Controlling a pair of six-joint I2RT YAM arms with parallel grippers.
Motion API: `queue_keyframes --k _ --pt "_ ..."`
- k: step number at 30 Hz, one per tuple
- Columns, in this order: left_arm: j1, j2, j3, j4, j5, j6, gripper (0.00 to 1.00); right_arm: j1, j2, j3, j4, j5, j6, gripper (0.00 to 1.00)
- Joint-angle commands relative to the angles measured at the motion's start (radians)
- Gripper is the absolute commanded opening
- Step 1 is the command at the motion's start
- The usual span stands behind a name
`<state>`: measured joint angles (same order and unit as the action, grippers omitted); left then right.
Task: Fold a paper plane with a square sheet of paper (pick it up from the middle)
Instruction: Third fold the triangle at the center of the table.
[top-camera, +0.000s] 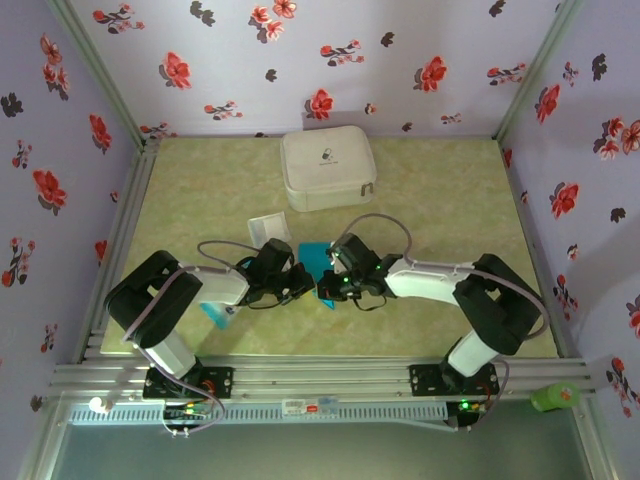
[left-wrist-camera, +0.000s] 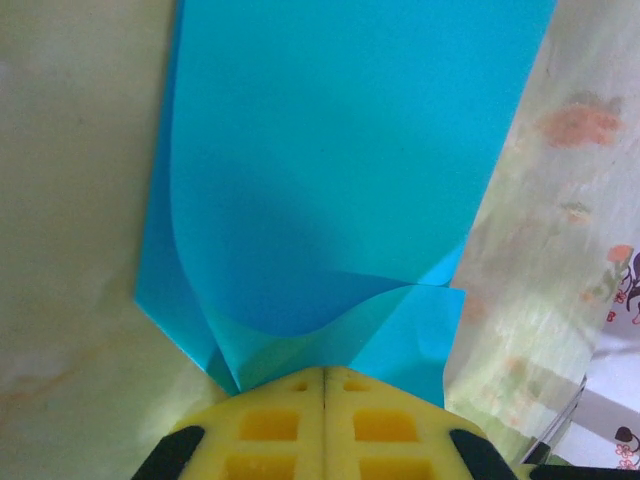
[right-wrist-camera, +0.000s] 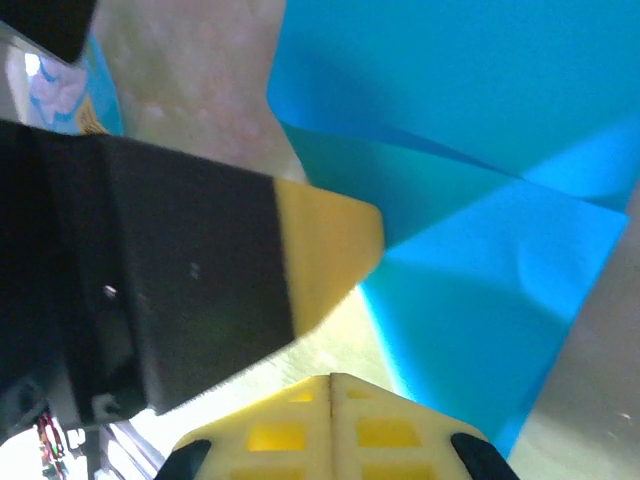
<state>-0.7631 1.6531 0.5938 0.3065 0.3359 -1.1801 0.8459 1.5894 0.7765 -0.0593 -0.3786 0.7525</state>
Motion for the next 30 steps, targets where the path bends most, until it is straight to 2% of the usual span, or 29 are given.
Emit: queue_keyframes --k 1,10,14,30 --pt "-0.005 0.030 0.012 -0.084 -0.028 0.034 0.00 0.013 0.028 0.052 -0.041 -0.006 -0.008 0.02" --pt "-0.007 0.033 0.012 -0.074 -0.026 0.028 0.00 0.023 0.089 0.070 -0.069 0.013 -0.010 0.01" --pt "-0.006 0.035 0.011 -0.072 -0.026 0.028 0.00 0.020 0.080 0.035 -0.048 0.048 -0.001 0.00" --pt "-0.003 0.032 0.003 -0.073 -0.026 0.028 0.00 0.018 0.056 -0.039 -0.039 0.037 0.008 0.02"
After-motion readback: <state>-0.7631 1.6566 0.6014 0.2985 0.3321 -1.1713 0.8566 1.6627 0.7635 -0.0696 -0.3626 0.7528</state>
